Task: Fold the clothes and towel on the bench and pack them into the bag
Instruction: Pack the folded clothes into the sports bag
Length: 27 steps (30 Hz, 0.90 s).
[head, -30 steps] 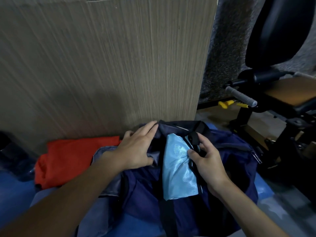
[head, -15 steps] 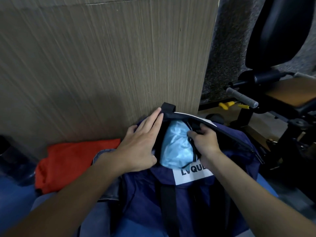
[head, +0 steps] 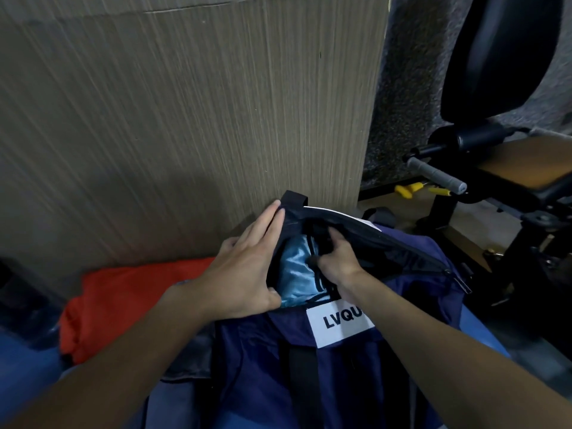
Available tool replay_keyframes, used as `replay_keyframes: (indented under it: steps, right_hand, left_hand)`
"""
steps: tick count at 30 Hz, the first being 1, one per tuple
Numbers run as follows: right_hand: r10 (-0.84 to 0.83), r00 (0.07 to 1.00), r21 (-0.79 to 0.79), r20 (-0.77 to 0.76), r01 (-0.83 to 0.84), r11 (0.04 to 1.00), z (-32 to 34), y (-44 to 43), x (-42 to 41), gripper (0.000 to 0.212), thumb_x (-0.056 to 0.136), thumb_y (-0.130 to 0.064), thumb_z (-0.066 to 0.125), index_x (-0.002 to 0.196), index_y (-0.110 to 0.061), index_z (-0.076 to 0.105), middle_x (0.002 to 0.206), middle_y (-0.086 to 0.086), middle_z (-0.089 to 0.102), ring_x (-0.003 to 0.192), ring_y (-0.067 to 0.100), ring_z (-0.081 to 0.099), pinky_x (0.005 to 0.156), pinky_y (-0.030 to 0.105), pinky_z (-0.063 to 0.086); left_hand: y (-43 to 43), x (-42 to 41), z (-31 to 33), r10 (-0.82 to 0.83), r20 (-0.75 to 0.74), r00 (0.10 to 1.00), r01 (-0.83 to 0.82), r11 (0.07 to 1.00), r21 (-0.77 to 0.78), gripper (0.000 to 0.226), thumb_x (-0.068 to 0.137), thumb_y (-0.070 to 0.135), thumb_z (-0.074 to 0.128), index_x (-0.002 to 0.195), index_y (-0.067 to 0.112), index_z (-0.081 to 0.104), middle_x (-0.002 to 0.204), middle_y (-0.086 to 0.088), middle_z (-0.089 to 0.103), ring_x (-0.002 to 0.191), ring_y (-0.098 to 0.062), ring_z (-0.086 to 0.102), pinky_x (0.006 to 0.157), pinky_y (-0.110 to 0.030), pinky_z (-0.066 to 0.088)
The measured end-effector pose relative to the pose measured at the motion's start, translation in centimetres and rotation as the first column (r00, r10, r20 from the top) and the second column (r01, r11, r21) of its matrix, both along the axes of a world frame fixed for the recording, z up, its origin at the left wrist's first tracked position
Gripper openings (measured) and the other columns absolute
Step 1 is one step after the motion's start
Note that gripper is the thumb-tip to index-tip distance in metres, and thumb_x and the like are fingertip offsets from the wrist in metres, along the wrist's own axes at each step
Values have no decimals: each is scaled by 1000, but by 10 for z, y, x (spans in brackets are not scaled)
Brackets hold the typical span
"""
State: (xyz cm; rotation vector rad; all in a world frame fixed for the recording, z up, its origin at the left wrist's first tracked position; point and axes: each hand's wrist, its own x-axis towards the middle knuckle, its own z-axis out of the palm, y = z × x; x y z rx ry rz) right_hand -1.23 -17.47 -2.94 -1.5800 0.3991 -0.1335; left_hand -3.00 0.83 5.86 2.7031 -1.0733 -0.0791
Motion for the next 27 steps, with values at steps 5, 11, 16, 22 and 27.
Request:
replay_keyframes:
  steps: [5,11,16,22,27]
  right_hand:
    - [107,991,-40,-81,-110,993,-11,9,-4,87,76,14,70,146,-23,34,128,9,58,113,25,58,101,44,49]
    - [165,981,88,-98,-156,984,-15,16,6,74,76,18,66,137,-16,42,104,2,63,95,21,63,74,33,57]
    - [280,931,-77,-235,-305,949,-31,20,4,80,74,3,79,137,-19,35,124,2,57,118,22,55,103,40,48]
    - [177,942,-556,-284,-313,770,-17,17,-5,71,81,-36,75,137,-14,37,132,12,51,124,31,49,105,38,42]
    - [302,919,-880,-252,-347,323,4,29,-37,72,94,-65,37,152,-26,20,157,11,19,144,31,17,115,51,21]
  left_hand:
    - [0,-4,2,8,-30,1000,-8,1000,5,127,74,32,75,154,24,-23,149,29,-41,147,-11,17,120,-41,22]
    - [3,-9,-1,10,-44,999,-10,1000,3,127,75,30,73,153,25,-26,148,30,-42,150,-6,5,121,-39,18]
    - [4,-14,-1,17,-71,997,-16,1000,8,124,76,30,72,153,27,-25,147,32,-42,146,-6,9,120,-34,20]
    - [8,-15,-2,31,-73,997,-31,1000,5,125,75,28,72,153,28,-25,146,33,-42,147,-5,4,121,-35,18]
    - [8,-16,-7,28,-64,998,-27,999,17,126,74,30,72,153,28,-25,146,31,-43,141,7,-11,122,-36,15]
